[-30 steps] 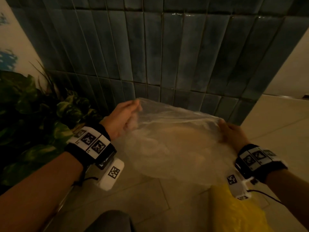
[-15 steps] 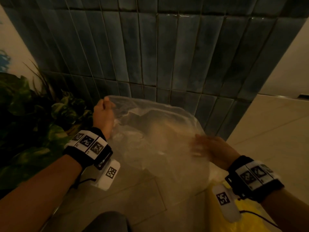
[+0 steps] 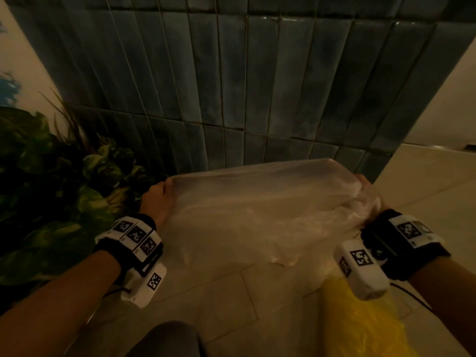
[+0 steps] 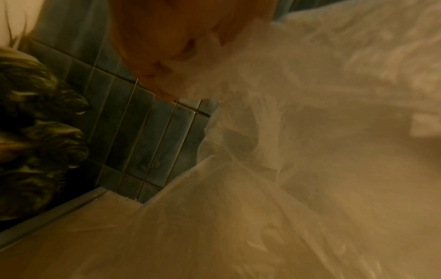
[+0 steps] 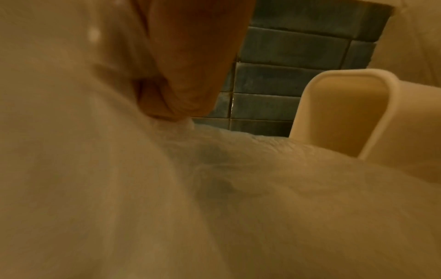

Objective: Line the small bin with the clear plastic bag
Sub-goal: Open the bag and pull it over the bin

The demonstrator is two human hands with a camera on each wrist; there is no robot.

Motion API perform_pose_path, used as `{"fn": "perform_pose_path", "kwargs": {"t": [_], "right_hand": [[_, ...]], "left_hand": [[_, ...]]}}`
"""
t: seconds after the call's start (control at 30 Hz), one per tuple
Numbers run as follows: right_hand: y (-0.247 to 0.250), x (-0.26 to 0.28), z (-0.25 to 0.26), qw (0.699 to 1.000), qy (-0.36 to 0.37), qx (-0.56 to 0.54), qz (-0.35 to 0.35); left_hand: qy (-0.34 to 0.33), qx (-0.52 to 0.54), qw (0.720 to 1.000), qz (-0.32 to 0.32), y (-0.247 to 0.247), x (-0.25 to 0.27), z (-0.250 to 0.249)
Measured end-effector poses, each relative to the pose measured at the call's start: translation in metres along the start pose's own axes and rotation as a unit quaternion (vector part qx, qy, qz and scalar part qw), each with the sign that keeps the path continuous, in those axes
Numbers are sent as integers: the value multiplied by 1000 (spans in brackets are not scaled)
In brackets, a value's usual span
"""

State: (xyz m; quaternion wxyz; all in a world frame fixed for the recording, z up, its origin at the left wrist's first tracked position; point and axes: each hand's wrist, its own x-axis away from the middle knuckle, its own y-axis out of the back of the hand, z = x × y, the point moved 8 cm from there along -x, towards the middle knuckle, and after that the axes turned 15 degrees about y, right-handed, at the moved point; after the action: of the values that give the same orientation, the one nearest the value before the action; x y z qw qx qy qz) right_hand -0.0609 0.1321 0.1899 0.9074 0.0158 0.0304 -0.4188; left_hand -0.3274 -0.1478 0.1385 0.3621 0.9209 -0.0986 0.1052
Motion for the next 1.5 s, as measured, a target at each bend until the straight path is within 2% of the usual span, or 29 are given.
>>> {"fn": "perform_pose_path", "kwargs": {"t": [0.03, 0.1, 0.13, 0.2, 0.3, 0.43, 0.5, 0.57, 0.7, 0.8, 0.87, 0.97, 1.03, 1.1, 1.17, 1.23, 1.3, 1.33, 1.43, 1.5], "right_hand": [[3, 0, 3, 1000, 0, 23, -8], [-6, 3, 7, 999, 12, 14, 40], [-17, 4, 10, 997, 14, -42, 69], [-23, 2, 4, 983, -37, -170, 64], [-27, 7, 2, 984, -25, -137, 110], [-25, 12, -5, 987, 17, -59, 147], [-18, 17, -21, 993, -3, 3, 118], [-7, 25, -51, 991, -76, 25, 111], [-15, 59, -101, 955, -223, -80, 180], [-33, 69, -102, 940, -209, -113, 244], [-43, 61, -85, 948, -166, -119, 243], [-45, 35, -49, 967, -90, -187, 145], [-38, 19, -33, 965, -54, -246, 77], [-31, 7, -18, 950, -23, -307, 41], [-24, 1, -2, 927, 3, -374, 10], [-21, -2, 7, 903, 18, -429, 4], [-17, -3, 7, 905, 26, -424, -3], [-15, -3, 6, 909, 25, -417, -3], [-10, -3, 2, 919, 17, -395, 6], [0, -6, -12, 922, -7, -386, -25]], "left_hand": [[13, 6, 1000, -3, 2, 1, 0], [41, 28, 999, 2, 4, 2, 0], [53, 50, 997, 11, 3, 3, -1], [89, 121, 986, 65, -4, 2, -1], [122, 228, 954, 153, -20, 12, -12], [116, 239, 947, 180, -21, 19, -30], [87, 268, 941, 184, -15, 18, -37], [83, 289, 941, 155, -6, 13, -37], [78, 318, 942, 67, 15, 10, -44], [52, 359, 929, 77, 19, 17, -56], [7, 294, 950, 104, 18, 27, -64], [-75, 197, 950, 228, -4, 31, -60], [-153, 84, 957, 233, -11, 32, -53], [-175, 14, 947, 269, -25, 33, -41], [-144, -36, 949, 279, -32, 32, -27], [-101, -47, 961, 254, -33, 28, -17], [-24, 26, 971, 238, -32, 22, -8], [15, 86, 963, 255, -33, 23, -5], [77, 248, 914, 311, -35, 24, -12], [122, 374, 853, 342, -32, 25, -20]]}}
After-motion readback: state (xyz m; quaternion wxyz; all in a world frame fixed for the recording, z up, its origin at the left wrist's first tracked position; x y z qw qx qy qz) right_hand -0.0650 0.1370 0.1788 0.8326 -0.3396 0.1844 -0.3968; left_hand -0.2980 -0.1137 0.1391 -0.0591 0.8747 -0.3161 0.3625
